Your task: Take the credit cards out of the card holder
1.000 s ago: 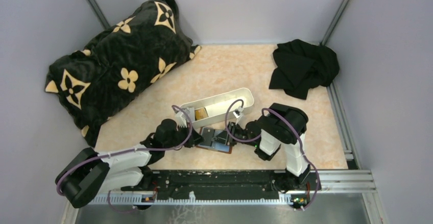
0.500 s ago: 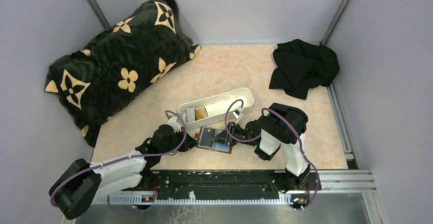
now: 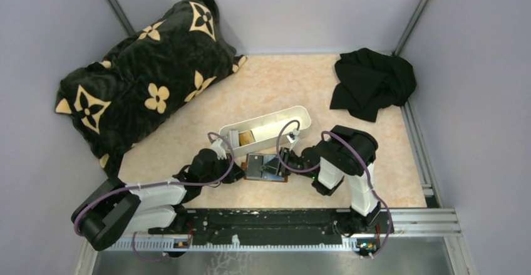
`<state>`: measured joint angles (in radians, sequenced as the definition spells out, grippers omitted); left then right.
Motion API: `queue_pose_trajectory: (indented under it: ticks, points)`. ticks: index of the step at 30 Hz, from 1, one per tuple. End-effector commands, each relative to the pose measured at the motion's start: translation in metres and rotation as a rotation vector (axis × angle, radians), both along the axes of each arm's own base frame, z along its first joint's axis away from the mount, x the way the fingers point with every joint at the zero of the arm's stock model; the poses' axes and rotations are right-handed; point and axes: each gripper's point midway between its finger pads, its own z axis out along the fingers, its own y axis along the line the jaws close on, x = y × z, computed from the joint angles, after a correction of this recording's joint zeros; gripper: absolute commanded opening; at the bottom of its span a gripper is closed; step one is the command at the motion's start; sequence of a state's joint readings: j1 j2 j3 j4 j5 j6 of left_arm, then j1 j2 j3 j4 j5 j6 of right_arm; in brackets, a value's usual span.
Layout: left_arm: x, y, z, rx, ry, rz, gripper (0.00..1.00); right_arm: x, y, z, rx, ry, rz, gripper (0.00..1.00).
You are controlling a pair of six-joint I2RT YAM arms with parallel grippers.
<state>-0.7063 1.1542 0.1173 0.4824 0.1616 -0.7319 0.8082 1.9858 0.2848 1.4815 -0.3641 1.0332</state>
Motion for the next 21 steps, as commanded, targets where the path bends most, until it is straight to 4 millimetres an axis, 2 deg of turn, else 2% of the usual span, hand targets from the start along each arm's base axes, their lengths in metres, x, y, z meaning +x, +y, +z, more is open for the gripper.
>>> queue_pose_trajectory:
  ticks: [1, 7, 14, 21]
  points:
    - [-0.003, 0.0, -0.006, 0.028, 0.012, -0.026, 0.03, -0.001, 0.017, 0.024, 0.089, -0.069, 0.06, 0.32]
    - [-0.004, 0.0, -0.009, 0.027, 0.02, -0.027, 0.03, -0.007, 0.018, 0.045, 0.169, -0.086, 0.089, 0.35]
    - [-0.006, -0.001, -0.012, 0.027, 0.033, -0.031, 0.03, -0.011, 0.02, 0.055, 0.203, -0.091, 0.113, 0.35]
    - [-0.006, -0.001, -0.011, 0.024, 0.033, -0.03, 0.03, -0.007, 0.031, 0.048, 0.169, -0.091, 0.13, 0.32]
